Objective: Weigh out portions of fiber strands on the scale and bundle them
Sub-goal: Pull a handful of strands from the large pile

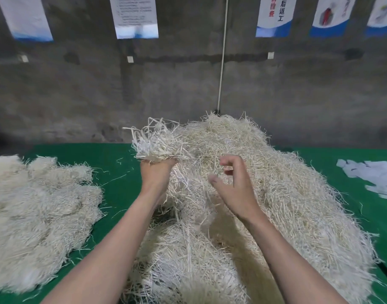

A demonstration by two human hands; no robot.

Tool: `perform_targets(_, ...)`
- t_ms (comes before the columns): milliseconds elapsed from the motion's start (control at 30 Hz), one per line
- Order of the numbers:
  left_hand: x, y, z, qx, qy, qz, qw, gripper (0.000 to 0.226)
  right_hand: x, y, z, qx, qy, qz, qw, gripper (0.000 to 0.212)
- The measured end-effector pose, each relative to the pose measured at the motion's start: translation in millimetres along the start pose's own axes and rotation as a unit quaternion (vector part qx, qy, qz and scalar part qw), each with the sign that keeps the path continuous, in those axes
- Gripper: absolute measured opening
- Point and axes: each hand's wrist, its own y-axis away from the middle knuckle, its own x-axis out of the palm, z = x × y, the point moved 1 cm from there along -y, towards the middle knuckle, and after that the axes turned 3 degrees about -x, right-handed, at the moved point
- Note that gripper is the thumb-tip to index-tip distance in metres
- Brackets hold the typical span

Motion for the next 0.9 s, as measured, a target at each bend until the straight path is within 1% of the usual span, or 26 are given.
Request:
perform_targets(33, -1, 8, -5, 0.000, -0.012, 0.023, 1.000, 0.047, 8, -3, 8, 0.033, -0.099, 0.035, 0.994, 0.074)
perform_targets(67, -2, 18, -7, 0.001, -0.019, 0.057, 0.998, 0.031, 18, -5, 12, 0.077, -0.173, 0.082, 0.979, 0.096)
perform_targets(100, -3, 28, -8, 0.001, -0.015, 0.087, 0.996, 0.018, 32, -4, 15, 0.113, -0.201, 0.128, 0.965, 0.111)
perform_targets(133, -6, 34, -6, 0.004, -0.008, 0.108, 0.994, 0.015, 47, 1, 15, 0.144, -0.201, 0.168, 0.954, 0.120)
perform_targets(167, -9, 39, -4, -0.002, 0.006, 0.122, 0.993, 0.019, 62, 10, 13, 0.172, -0.184, 0.195, 0.948, 0.129)
perform_targets(233, -21, 45, 2, -0.041, 0.062, 0.130, 0.989, 0.022, 86, 29, 8, 0.226, -0.179, 0.189, 0.939, 0.138)
perform_targets(267, -29, 46, 6, -0.062, 0.101, 0.140, 0.983, 0.020, 93, 36, 3, 0.245, -0.186, 0.181, 0.934, 0.133)
perform_targets(300, -36, 47, 10, -0.083, 0.135, 0.145, 0.977, 0.030, 96, 41, 0, 0.250, -0.206, 0.183, 0.928, 0.117)
perform_targets(333, -43, 46, 14, -0.103, 0.169, 0.148, 0.969, 0.043, 98, 46, -1, 0.250, -0.222, 0.207, 0.919, 0.095)
perform_targets(367, -51, 47, 17, -0.115, 0.202, 0.139, 0.963, 0.051, 100, 51, -3, 0.255, -0.229, 0.240, 0.908, 0.086)
perform_targets(400, -57, 47, 19, -0.120, 0.220, 0.114, 0.961, 0.054, 102, 56, -7, 0.277, -0.226, 0.274, 0.893, 0.092)
perform_targets(433, -63, 46, 21, -0.123, 0.219, 0.091, 0.964, 0.050, 104, 64, -10, 0.302, -0.209, 0.305, 0.879, 0.096)
perform_targets(467, -68, 46, 20, -0.122, 0.217, 0.075, 0.966, 0.041, 104, 72, -10, 0.314, -0.204, 0.327, 0.868, 0.084)
perform_targets(500, -73, 47, 18, -0.121, 0.223, 0.074, 0.964, 0.033, 105, 79, -8, 0.319, -0.223, 0.318, 0.865, 0.059)
perform_targets(533, -76, 47, 17, -0.123, 0.227, 0.073, 0.963, 0.026, 106, 84, -9, 0.332, -0.256, 0.286, 0.862, 0.040)
perform_targets(567, -78, 48, 16, -0.129, 0.220, 0.071, 0.964, 0.021, 107, 89, -9, 0.363, -0.329, 0.238, 0.839, 0.026)
perform_targets(600, -79, 49, 19, -0.141, 0.210, 0.074, 0.965, 0.020, 108, 92, -7, 0.405, -0.435, 0.175, 0.785, 0.026)
perform_targets(633, -80, 55, 21, -0.150, 0.197, 0.082, 0.965, 0.020, 108, 94, -2, 0.425, -0.547, 0.127, 0.710, 0.032)
perform_targets(667, -79, 58, 27, -0.146, 0.170, 0.093, 0.970, 0.021, 110, 96, 2, 0.418, -0.626, 0.097, 0.651, 0.043)
perform_targets(700, -79, 62, 37, -0.137, 0.137, 0.098, 0.976, 0.022, 110, 97, 7, 0.407, -0.668, 0.076, 0.618, 0.052)
perform_targets(733, -79, 69, 45, -0.134, 0.110, 0.100, 0.980, 0.027, 110, 97, 14, 0.404, -0.679, 0.060, 0.610, 0.058)
perform_targets(767, -79, 78, 53, -0.138, 0.089, 0.104, 0.981, 0.037, 110, 96, 20, 0.410, -0.672, 0.048, 0.615, 0.058)
perform_targets(800, -80, 85, 60, -0.142, 0.079, 0.111, 0.980, 0.047, 112, 95, 24, 0.426, -0.656, 0.038, 0.622, 0.055)
perform_targets(833, -81, 90, 66, -0.144, 0.069, 0.118, 0.980, 0.051, 114, 94, 28, 0.437, -0.638, 0.040, 0.633, 0.049)
perform_targets(867, -83, 93, 71, -0.141, 0.057, 0.118, 0.981, 0.045, 117, 93, 31, 0.444, -0.617, 0.044, 0.648, 0.039)
perform_targets(900, -85, 95, 74, -0.139, 0.044, 0.121, 0.982, 0.033, 120, 93, 35, 0.449, -0.594, 0.049, 0.666, 0.028)
